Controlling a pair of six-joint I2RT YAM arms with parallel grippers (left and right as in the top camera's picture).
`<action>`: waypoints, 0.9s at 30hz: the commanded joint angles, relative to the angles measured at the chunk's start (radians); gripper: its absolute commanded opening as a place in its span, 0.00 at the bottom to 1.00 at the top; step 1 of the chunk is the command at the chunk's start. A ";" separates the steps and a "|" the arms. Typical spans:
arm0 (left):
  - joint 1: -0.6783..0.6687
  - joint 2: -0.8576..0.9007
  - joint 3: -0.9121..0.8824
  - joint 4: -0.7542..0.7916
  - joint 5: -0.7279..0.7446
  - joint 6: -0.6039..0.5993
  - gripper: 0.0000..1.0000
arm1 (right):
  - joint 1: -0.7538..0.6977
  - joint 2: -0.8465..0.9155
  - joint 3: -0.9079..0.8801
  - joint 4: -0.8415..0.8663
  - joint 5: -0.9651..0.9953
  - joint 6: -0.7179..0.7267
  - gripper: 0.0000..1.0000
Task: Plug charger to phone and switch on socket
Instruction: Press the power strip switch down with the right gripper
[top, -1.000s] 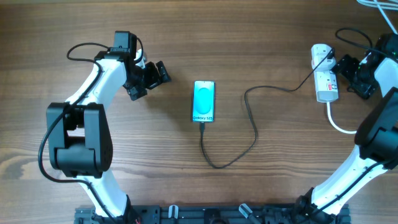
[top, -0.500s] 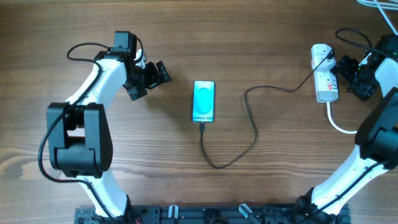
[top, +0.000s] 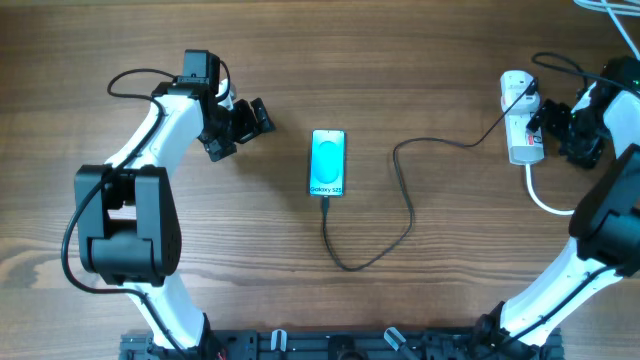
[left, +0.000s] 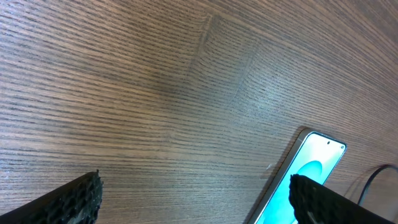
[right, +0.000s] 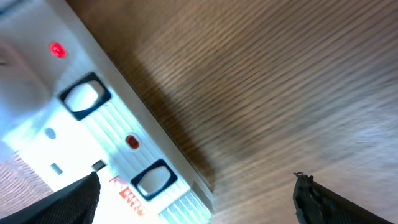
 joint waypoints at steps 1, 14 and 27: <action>0.003 -0.022 -0.008 0.000 0.008 0.005 1.00 | -0.004 -0.084 0.006 0.000 0.036 -0.056 1.00; 0.003 -0.022 -0.008 0.000 0.008 0.005 1.00 | -0.004 -0.083 -0.003 0.036 -0.043 -0.120 1.00; 0.003 -0.022 -0.008 0.000 0.008 0.005 1.00 | -0.004 -0.083 -0.003 0.214 -0.043 -0.121 1.00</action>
